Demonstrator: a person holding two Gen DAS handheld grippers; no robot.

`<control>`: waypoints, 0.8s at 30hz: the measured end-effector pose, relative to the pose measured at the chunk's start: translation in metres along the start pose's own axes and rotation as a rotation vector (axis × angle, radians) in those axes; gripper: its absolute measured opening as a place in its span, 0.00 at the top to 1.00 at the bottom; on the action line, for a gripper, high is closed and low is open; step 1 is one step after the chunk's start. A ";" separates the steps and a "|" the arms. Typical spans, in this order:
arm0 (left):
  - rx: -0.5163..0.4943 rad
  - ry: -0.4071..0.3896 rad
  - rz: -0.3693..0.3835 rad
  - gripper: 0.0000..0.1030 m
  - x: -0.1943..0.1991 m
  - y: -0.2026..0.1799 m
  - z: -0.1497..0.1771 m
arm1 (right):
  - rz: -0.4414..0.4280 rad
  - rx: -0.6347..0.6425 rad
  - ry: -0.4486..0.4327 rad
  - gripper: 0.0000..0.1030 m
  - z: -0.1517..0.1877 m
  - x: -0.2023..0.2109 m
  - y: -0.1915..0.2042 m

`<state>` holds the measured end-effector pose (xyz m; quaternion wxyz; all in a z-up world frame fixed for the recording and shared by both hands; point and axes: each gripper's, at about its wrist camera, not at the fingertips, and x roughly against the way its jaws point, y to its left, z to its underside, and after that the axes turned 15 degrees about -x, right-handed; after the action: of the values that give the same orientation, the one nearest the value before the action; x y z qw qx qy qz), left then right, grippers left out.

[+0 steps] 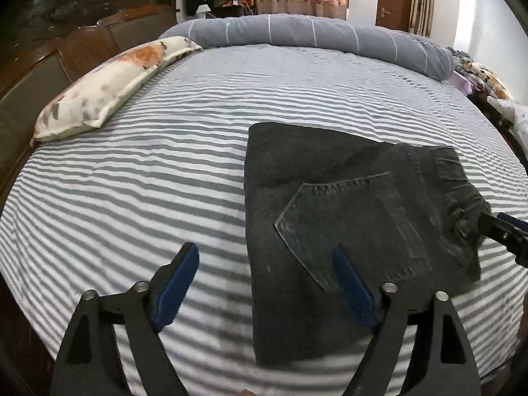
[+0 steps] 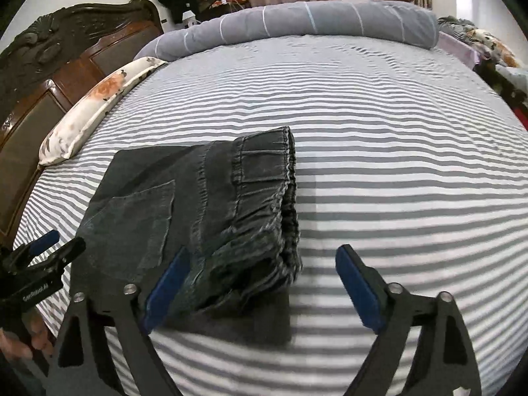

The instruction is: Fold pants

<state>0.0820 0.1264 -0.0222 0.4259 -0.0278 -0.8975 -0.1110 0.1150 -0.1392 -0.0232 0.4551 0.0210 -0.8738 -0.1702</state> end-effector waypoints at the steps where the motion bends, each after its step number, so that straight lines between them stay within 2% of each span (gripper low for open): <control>1: 0.004 -0.003 -0.004 0.15 0.007 -0.002 0.003 | 0.004 -0.001 -0.003 0.13 0.004 0.006 0.002; 6: 0.003 -0.010 -0.061 0.14 0.038 -0.008 0.017 | 0.035 0.023 0.001 0.07 0.030 0.027 0.016; 12: 0.021 -0.011 -0.086 0.13 0.074 -0.013 0.042 | 0.066 0.100 -0.063 0.01 0.071 0.059 0.038; 24: 0.042 -0.005 -0.093 0.13 0.107 -0.023 0.071 | 0.062 0.143 -0.073 0.01 0.108 0.086 0.052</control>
<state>-0.0430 0.1150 0.0123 0.4184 0.0227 -0.9011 -0.1118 -0.0157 -0.0771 0.0040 0.4255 0.0204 -0.8998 -0.0939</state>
